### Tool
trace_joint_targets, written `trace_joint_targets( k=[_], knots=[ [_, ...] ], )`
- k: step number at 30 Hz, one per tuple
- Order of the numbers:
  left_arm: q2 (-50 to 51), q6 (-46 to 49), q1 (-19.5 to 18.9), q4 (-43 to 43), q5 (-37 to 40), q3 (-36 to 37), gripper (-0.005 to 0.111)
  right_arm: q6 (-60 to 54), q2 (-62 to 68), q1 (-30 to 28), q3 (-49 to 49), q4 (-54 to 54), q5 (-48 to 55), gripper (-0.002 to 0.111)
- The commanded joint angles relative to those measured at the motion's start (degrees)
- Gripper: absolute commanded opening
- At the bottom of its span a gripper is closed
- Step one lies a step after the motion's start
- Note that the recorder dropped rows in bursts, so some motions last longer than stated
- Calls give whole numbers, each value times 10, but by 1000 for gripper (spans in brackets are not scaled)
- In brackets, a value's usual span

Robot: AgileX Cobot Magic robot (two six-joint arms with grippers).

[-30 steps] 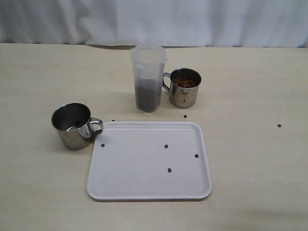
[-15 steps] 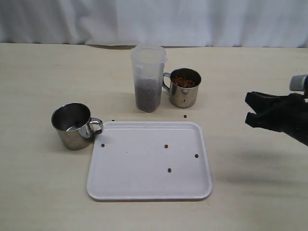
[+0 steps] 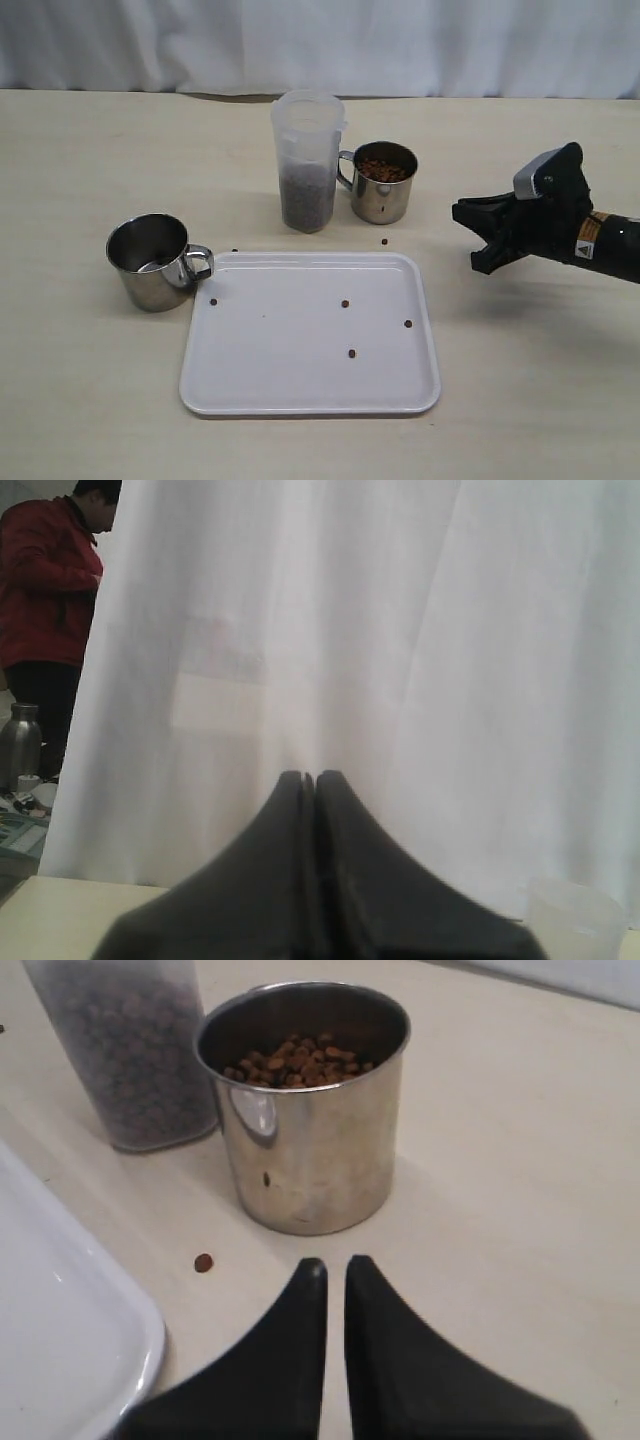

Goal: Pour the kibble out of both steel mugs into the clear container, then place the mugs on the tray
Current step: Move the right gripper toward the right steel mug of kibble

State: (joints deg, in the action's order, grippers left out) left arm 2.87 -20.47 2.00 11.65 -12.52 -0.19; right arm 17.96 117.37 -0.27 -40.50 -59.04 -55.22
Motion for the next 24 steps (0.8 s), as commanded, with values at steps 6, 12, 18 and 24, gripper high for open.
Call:
trace_joint_targets(
  k=[6, 12, 18, 24],
  knots=[
    [-3, -2, 3, -4, 2, 2, 0, -37, 42, -3, -25, -2, -23, 15],
    [-3, -2, 3, -4, 2, 2, 0, -40, 103, -2, -69, -26, -61, 60],
    [-3, -2, 3, -4, 2, 2, 0, -40, 127, 27, -101, -18, -105, 71],
    [-3, -2, 3, -4, 2, 2, 0, -40, 142, 75, -135, 39, -96, 79]
  ],
)
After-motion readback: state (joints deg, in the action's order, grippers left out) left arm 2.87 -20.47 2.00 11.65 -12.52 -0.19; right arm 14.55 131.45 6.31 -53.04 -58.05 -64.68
